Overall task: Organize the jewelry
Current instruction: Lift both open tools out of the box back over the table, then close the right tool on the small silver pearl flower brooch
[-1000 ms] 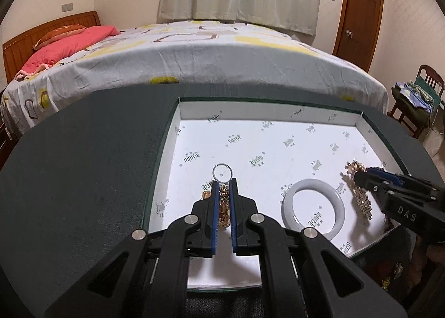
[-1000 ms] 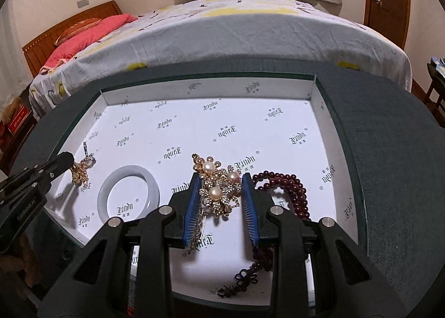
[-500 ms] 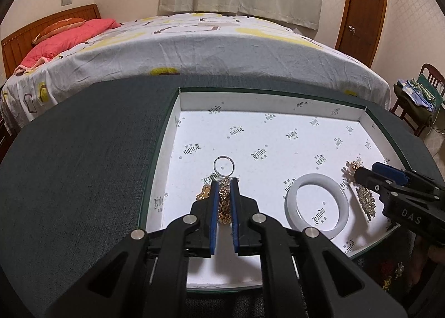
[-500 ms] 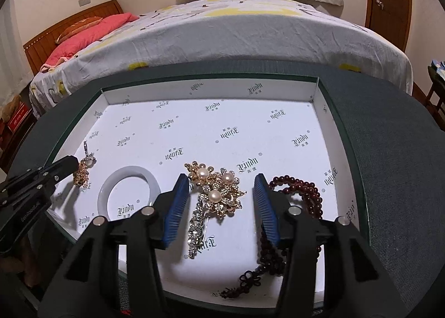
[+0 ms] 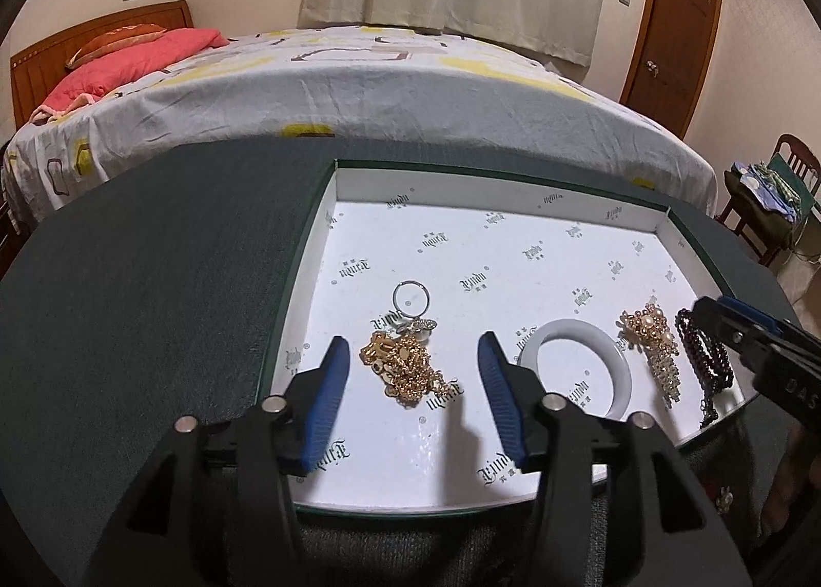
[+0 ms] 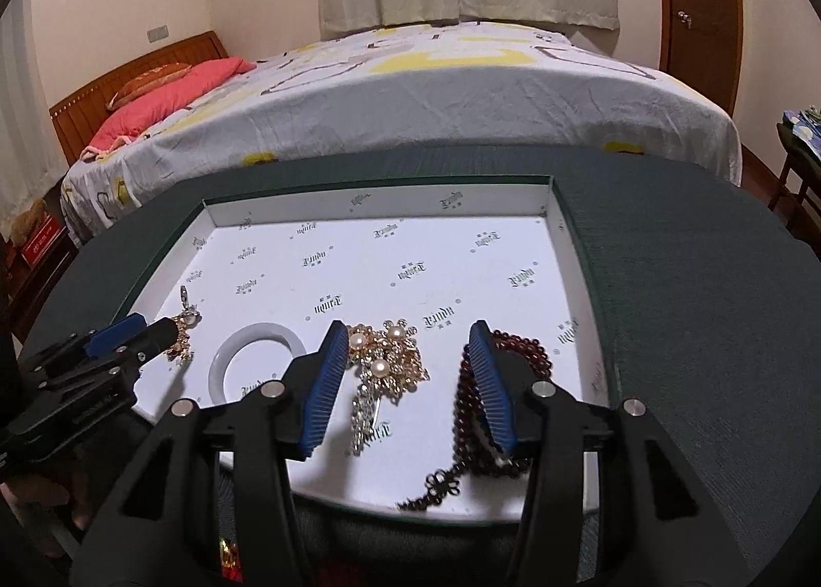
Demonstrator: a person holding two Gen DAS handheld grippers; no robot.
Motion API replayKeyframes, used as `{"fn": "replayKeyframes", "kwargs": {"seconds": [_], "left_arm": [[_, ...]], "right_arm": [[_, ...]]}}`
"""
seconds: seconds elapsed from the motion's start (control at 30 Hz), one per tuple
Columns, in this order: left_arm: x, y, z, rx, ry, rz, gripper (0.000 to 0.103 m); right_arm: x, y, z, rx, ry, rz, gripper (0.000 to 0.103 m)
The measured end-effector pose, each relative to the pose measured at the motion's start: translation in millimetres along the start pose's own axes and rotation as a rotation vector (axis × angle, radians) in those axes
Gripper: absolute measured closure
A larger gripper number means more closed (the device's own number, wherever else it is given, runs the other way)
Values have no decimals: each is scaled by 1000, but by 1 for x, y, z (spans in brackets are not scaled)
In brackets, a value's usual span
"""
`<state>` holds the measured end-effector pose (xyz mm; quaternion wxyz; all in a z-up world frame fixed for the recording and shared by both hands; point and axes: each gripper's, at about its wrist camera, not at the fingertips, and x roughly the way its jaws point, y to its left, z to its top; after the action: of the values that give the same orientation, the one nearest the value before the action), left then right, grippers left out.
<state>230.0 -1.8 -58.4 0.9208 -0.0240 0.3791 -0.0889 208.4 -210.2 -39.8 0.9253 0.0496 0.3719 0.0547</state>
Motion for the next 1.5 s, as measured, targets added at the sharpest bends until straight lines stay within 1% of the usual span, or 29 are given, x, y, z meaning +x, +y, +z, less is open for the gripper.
{"fn": "replayKeyframes", "kwargs": {"seconds": [0.17,0.27,0.37,0.53,0.73,0.97,1.1,1.33,1.37,1.4,1.5], "left_arm": [[-7,-3,-2,-3,-9,0,50],[-16,-7,-3,-7,-34,5,45],[-28,-12,-6,-1,-62,7,45],[-46,-25,-15,27,-101,31,45],[-67,-34,-33,44,-113,54,45],[-81,-30,-58,9,-90,90,44],[-88,-27,-68,-9,-88,119,40],[-96,-26,-77,-11,-93,147,40],[-96,-26,-78,-10,-94,149,40],[-96,-26,-79,-10,-92,151,40],[-94,-26,-80,-12,-77,154,40]], "right_arm": [[-13,-3,-4,8,-19,-8,55],[-22,-5,-9,12,-29,-11,55],[-34,-6,-17,2,-45,-28,55],[-53,-7,-31,-16,-60,-51,55],[-74,-9,-53,-20,-65,-66,55],[-83,-3,-78,-28,-29,-65,55],[-84,4,-90,-41,-9,-62,55],[-79,13,-102,-63,23,-68,58],[-78,14,-103,-64,31,-69,59],[-76,14,-103,-64,39,-69,63],[-72,13,-104,-53,63,-75,63]]}}
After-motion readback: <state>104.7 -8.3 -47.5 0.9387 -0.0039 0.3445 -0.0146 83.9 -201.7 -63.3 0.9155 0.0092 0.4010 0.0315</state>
